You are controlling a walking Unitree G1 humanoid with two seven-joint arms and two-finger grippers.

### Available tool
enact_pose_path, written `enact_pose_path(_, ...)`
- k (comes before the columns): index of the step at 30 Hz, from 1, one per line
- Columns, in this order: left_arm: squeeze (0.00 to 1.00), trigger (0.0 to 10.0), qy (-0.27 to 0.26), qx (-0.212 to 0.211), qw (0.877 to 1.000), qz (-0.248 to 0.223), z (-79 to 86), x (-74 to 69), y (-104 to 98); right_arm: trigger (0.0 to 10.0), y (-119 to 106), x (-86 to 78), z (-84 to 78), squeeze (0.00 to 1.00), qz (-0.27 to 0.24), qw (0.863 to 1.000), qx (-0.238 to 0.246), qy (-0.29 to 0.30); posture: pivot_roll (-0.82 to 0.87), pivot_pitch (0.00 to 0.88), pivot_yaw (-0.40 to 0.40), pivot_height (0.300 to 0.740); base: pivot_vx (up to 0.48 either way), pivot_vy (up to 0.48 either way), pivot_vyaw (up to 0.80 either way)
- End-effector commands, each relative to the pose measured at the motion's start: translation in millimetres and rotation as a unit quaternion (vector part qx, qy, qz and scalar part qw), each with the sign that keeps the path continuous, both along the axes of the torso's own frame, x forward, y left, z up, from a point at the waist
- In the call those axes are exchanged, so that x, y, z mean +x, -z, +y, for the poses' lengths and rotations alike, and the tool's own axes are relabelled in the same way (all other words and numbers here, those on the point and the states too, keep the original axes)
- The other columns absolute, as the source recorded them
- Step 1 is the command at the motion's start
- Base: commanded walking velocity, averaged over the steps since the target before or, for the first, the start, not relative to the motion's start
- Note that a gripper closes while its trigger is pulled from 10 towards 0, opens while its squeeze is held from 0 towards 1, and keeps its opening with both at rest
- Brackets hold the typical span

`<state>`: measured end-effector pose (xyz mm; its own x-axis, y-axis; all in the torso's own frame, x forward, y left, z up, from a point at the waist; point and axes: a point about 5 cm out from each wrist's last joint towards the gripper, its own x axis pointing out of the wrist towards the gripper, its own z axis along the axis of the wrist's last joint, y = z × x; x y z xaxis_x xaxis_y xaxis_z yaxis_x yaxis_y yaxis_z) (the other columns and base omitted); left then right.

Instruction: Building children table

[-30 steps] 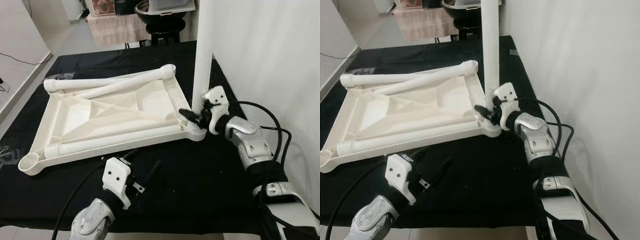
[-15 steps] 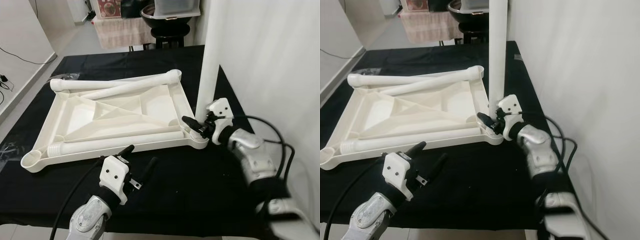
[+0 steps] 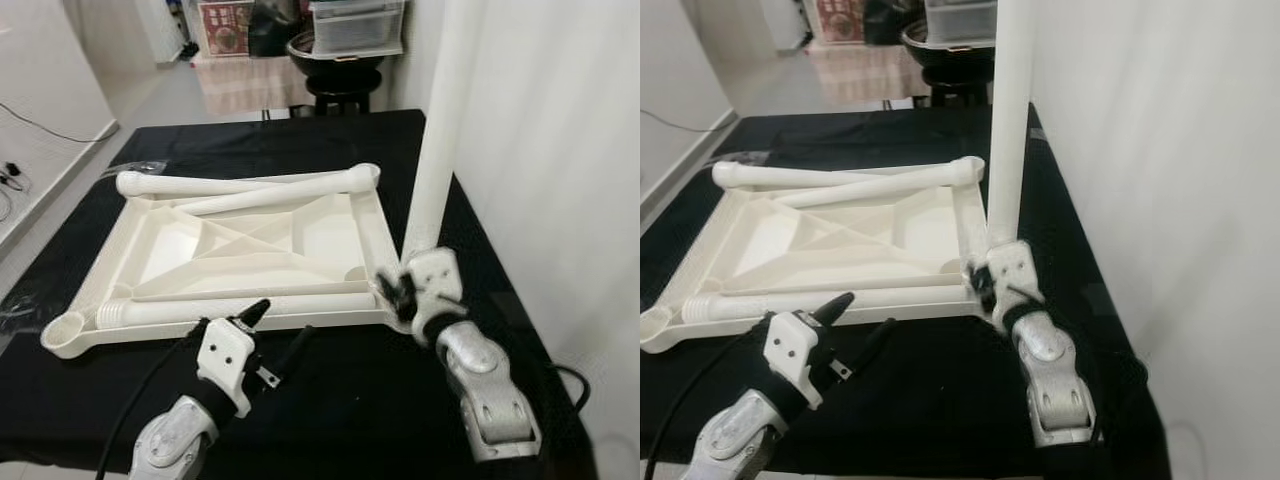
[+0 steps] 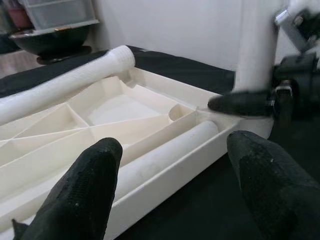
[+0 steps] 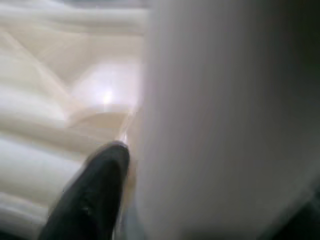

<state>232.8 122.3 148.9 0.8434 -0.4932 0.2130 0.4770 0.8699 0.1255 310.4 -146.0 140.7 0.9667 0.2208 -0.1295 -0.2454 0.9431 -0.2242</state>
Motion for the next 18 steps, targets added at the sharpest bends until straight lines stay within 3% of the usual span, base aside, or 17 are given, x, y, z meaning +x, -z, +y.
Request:
enact_pose_path(1,0.00,10.0,-0.006,0.003,1.000,0.011,5.3,-0.1,6,10.0,8,1.4,7.4,1.00,0.032,0.999,0.020,-0.026,-0.01,0.162,0.050,0.740,0.000,0.000,0.00)
enact_pose_path(2,0.00,10.0,-0.006,0.003,1.000,0.010,4.6,0.2,5,10.0,-6,13.2,6.8,1.00,0.008,0.997,0.037,-0.066,-0.01,0.161,0.048,0.740,0.000,0.000,0.00)
enact_pose_path(3,0.00,10.0,-0.006,0.003,1.000,0.010,4.6,0.2,5,10.0,-6,13.2,6.8,1.00,0.008,0.997,0.037,-0.066,-0.01,0.161,0.048,0.740,0.000,0.000,0.00)
enact_pose_path(4,0.00,10.0,-0.005,0.002,1.000,0.009,4.0,0.5,5,10.0,-17,20.0,5.8,0.82,-0.010,0.995,0.046,-0.088,-0.01,0.161,0.047,0.740,0.000,0.000,0.00)
enact_pose_path(5,0.00,10.0,-0.005,0.002,1.000,0.009,4.0,0.5,5,10.0,-17,20.0,5.8,0.82,-0.010,0.995,0.046,-0.088,-0.01,0.161,0.047,0.740,0.000,0.000,0.00)
enact_pose_path(6,0.00,10.0,0.002,-0.001,1.000,0.010,2.6,0.4,5,10.0,-26,25.4,4.2,0.16,-0.019,0.991,0.044,-0.123,-0.01,0.159,0.050,0.740,0.000,0.000,0.00)
enact_pose_path(7,0.00,10.0,0.017,-0.010,1.000,0.013,0.0,-0.6,4,10.0,-34,29.0,0.7,0.00,-0.026,0.987,0.037,-0.152,-0.01,0.158,0.044,0.740,0.000,0.000,0.00)
enact_pose_path(13,0.00,10.0,0.074,-0.043,0.996,0.027,-7.1,-4.8,4,10.0,-52,33.8,-8.8,0.00,-0.025,0.973,0.000,-0.231,-0.01,0.154,0.039,0.740,0.000,0.000,0.00)
enact_pose_path(18,0.00,10.0,0.091,-0.050,0.994,0.031,-12.1,-7.2,4,10.0,-60,45.3,-16.7,0.00,0.003,0.948,-0.002,-0.317,-0.01,0.155,0.024,0.740,0.000,0.000,0.00)
